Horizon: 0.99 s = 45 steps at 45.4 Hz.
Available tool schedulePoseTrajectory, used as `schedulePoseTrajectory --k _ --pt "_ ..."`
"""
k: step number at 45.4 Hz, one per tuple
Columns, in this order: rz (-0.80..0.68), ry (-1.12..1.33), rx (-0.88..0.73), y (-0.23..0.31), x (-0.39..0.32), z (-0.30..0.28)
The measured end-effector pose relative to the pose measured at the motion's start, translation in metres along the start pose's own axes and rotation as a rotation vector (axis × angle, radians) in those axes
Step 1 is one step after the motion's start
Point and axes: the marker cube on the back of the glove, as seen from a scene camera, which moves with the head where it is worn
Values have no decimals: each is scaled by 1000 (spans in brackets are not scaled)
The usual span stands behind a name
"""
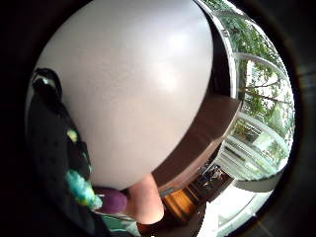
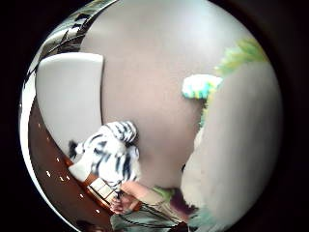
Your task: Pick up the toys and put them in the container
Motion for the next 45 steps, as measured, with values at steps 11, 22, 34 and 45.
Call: schedulePoseTrajectory --k 11,22,34,45 --pt "-60 110 178 61 -30 -143" --pt "-142 102 353 105 -108 -265" --pt "-287 102 446 125 -202 -306" --pt "-402 127 477 105 -304 -287"
